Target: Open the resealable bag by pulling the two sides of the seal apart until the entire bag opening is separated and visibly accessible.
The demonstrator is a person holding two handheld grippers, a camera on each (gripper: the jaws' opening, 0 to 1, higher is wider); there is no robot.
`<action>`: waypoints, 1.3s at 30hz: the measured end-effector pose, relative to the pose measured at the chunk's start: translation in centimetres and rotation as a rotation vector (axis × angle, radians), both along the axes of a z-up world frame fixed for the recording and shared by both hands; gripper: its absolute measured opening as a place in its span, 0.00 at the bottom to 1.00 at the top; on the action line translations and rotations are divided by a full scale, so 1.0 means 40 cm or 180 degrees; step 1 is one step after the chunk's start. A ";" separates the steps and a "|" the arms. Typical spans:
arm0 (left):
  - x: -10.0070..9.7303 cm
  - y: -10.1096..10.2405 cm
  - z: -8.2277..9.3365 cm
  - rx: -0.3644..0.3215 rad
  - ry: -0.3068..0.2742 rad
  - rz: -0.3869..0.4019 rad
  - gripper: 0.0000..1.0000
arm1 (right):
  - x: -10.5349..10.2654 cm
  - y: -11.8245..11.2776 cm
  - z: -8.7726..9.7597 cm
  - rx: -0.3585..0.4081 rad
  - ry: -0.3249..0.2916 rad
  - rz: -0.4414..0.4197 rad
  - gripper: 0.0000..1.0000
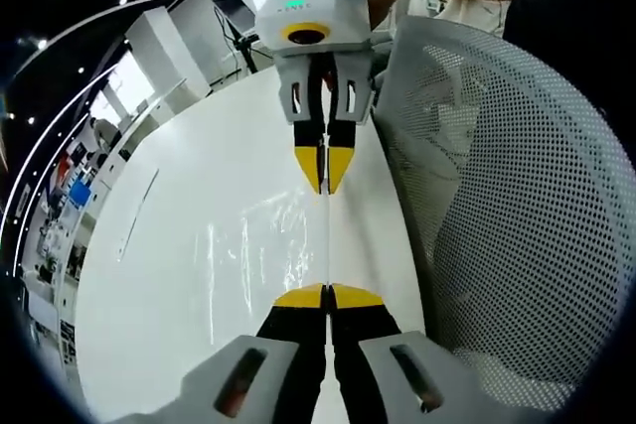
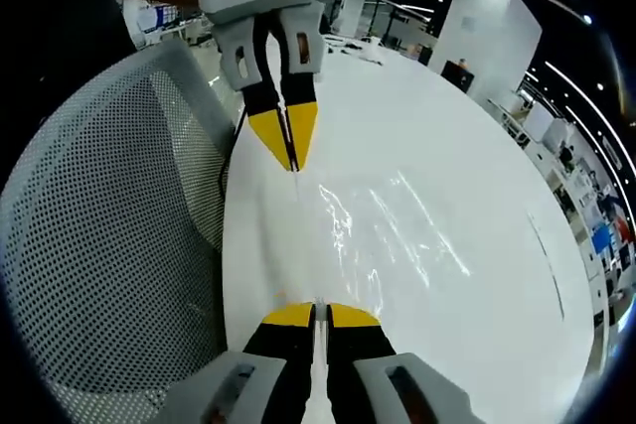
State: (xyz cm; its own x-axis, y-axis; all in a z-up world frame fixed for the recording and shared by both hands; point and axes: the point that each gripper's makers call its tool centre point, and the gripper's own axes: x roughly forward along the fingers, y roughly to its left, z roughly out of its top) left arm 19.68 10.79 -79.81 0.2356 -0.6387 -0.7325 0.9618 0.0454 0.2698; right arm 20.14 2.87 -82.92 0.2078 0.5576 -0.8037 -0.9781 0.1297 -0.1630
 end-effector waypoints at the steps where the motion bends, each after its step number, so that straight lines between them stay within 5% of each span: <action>1: 0.001 0.002 0.000 0.0003 -0.0002 0.0004 0.00 | 0.001 -0.004 0.000 -0.0001 0.0003 -0.0017 0.00; 25: 0.015 0.049 -0.008 0.0130 -0.0046 0.0129 0.00 | 0.003 -0.056 -0.022 -0.0109 0.0028 -0.0185 0.00; 32: 0.020 0.053 -0.004 0.0148 -0.0063 0.0106 0.00 | 0.001 -0.049 -0.020 -0.0049 0.0048 -0.0258 0.00; 35: 0.012 0.065 -0.022 0.0319 -0.0147 -0.0003 0.00 | -0.005 -0.034 -0.025 0.0209 0.0283 -0.0592 0.00; 39: 0.001 0.074 -0.032 0.0360 -0.0150 -0.0022 0.00 | -0.013 -0.024 -0.025 0.0299 0.0331 -0.0604 0.02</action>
State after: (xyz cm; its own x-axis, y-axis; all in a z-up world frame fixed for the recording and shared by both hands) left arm 19.72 13.73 -81.11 0.2673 -0.5543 -0.7882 0.9482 0.0056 0.3177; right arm 19.61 1.90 -83.92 0.2349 0.5897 -0.7727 -0.9456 0.3227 -0.0412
